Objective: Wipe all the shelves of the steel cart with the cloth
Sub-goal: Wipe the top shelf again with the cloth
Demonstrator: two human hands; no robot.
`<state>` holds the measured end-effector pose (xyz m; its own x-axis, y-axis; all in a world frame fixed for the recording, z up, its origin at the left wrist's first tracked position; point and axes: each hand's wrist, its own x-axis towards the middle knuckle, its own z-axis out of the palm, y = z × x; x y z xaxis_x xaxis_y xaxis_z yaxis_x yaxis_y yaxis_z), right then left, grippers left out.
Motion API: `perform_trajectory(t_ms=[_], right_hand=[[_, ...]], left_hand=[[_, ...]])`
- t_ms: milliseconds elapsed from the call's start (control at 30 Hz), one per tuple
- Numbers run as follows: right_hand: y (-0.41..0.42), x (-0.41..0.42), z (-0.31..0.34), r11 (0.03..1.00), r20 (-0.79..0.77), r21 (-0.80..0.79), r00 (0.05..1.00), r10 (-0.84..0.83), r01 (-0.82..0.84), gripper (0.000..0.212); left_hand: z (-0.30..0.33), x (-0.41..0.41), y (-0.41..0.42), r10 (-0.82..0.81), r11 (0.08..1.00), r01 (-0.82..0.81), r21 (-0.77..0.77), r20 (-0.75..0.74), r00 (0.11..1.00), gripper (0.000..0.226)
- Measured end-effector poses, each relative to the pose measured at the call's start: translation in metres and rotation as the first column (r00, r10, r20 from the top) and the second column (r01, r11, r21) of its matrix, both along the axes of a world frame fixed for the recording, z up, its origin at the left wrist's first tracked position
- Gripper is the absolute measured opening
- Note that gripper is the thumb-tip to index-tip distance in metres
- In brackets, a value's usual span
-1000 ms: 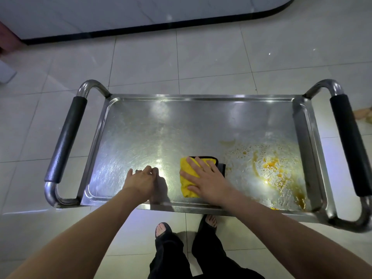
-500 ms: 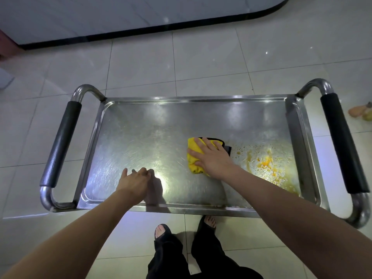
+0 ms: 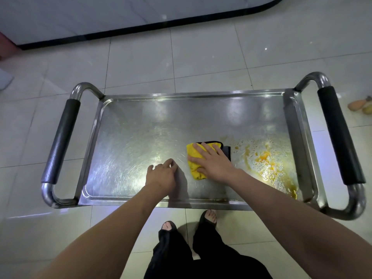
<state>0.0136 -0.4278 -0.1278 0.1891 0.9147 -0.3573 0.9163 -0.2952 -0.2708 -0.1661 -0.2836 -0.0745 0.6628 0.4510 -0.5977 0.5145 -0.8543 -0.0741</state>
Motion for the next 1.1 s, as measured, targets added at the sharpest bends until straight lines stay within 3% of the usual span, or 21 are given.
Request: perform_trajectory(t_ms=[200,433,767,1100], right_hand=[[-0.041,-0.015,-0.008,0.997,-0.050,0.070,0.999,0.021,-0.017,0.056],[-0.053,-0.040,-0.006,0.993,-0.036,0.097,0.997,-0.068,0.071,0.062],[-0.023,-0.100,-0.008,0.975,-0.058,0.113,0.981,-0.184,0.189,0.081],[-0.020,-0.113,-0.011,0.968,-0.038,0.132,0.977,-0.208,0.212,0.082]], left_hand=[[0.011,-0.003,0.017,-0.076,0.992,0.076,-0.101,0.005,0.997,0.058],[0.010,-0.014,0.030,-0.256,0.964,0.254,-0.073,-0.009,0.967,0.062],[0.008,-0.014,0.028,-0.213,0.969,0.203,-0.139,-0.066,0.975,0.071],[0.006,-0.020,0.026,-0.226,0.968,0.222,-0.117,-0.028,0.974,0.065]])
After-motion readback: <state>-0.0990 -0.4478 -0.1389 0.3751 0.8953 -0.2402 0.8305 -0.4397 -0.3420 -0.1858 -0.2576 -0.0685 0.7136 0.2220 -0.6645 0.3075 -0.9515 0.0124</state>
